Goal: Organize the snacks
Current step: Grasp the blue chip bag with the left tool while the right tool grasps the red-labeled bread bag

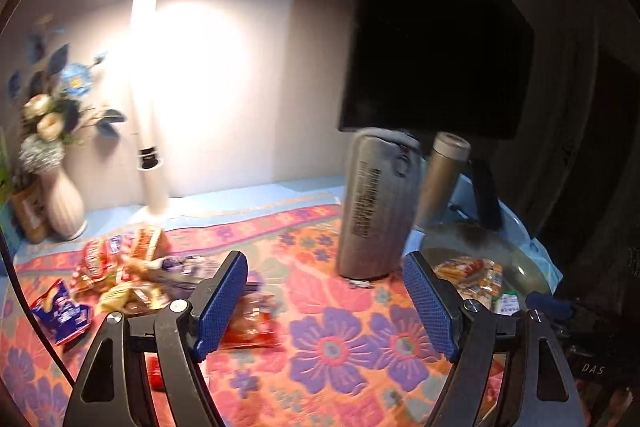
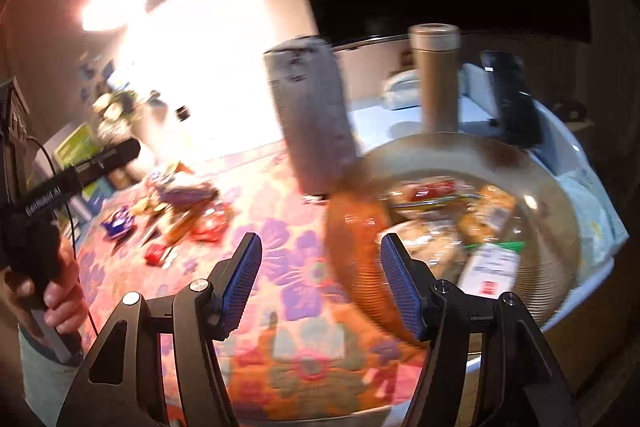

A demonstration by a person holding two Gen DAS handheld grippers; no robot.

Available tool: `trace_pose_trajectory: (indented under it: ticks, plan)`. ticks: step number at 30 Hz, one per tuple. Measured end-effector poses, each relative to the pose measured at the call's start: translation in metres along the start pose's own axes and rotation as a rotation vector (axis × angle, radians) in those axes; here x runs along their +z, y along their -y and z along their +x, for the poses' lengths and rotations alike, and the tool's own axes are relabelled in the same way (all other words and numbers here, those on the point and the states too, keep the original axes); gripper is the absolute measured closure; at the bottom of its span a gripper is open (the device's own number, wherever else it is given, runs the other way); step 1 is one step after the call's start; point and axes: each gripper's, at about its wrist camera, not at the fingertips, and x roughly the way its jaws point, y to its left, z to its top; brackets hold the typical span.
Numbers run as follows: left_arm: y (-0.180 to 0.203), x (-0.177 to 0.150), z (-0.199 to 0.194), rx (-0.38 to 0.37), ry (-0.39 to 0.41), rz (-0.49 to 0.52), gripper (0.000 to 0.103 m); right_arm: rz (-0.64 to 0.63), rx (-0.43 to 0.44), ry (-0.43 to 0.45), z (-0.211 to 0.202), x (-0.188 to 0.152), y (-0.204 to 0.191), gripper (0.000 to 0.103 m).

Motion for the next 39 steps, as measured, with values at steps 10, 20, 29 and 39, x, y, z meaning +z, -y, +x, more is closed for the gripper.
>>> trace_pose_trajectory:
  ticks: [10, 20, 29, 39]
  plan:
    - [-0.128, -0.012, -0.073, 0.15, 0.11, -0.186, 0.024, -0.162, 0.054, -0.055, 0.028, -0.009, -0.09, 0.042]
    - [-0.266, -0.059, -0.078, 0.302, 0.07, -0.488, 0.024, -0.248, 0.133, -0.107, 0.113, -0.02, -0.146, 0.042]
    - [-0.327, -0.084, -0.013, 0.371, -0.084, -0.626, 0.024, -0.268, 0.114, -0.06, 0.157, -0.002, -0.15, 0.025]
    - [-0.355, -0.094, 0.064, 0.393, -0.205, -0.74, 0.024, -0.151, 0.146, -0.215, 0.207, 0.011, -0.144, 0.025]
